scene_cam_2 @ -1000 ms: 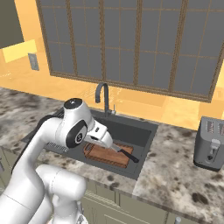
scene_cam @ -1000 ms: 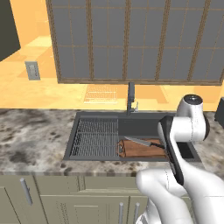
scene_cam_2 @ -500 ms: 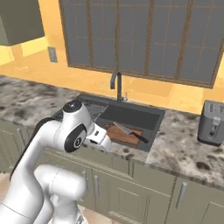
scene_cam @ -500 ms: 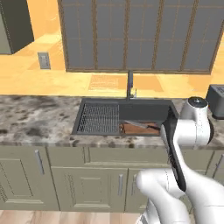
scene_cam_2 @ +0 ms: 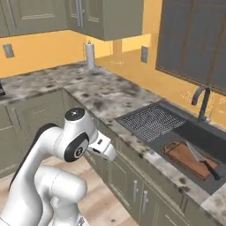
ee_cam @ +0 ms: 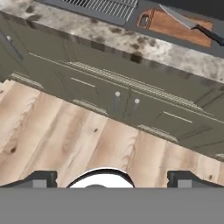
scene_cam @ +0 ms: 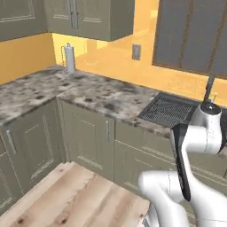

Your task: Move the cutting board and knife to the sink. Then move spray from the cabinet to the counter.

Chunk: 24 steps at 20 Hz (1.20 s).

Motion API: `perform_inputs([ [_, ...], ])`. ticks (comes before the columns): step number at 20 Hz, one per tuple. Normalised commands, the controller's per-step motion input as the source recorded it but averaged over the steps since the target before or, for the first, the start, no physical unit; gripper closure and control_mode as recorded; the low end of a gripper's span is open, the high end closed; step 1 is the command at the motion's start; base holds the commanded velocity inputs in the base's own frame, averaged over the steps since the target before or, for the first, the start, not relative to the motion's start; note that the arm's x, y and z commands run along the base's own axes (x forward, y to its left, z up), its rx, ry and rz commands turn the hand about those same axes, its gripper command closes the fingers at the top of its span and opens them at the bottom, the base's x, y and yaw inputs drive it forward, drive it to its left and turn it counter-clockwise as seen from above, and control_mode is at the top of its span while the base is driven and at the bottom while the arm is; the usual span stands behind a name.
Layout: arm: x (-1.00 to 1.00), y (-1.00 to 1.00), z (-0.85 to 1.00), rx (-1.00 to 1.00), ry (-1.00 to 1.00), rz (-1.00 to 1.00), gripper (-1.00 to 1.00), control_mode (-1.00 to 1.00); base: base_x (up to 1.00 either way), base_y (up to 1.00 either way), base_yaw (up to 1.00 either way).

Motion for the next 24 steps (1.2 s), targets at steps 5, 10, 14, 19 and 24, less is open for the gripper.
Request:
perform_inputs([
  [5, 0.0, 0.0, 0.0, 0.0, 0.0, 0.0, -1.0, 1.0, -0.06, 0.0, 1.0],
  [10, 0.0, 0.0, 0.0, 0.0, 0.0, 0.0, -1.0, 1.0, -0.06, 0.15, 0.96],
  [14, 0.0, 0.0, 0.0, 0.0, 0.0, 0.0, -1.0, 1.0, 0.07, 0.51, 0.56],
  [19, 0.0, 0.0, 0.0, 0.0, 0.0, 0.0, -1.0, 1.0, 0.56, 0.7, 0.03],
  [24, 0.0, 0.0, 0.0, 0.0, 0.0, 0.0, -1.0, 1.0, 0.78, 0.59, 0.0],
])
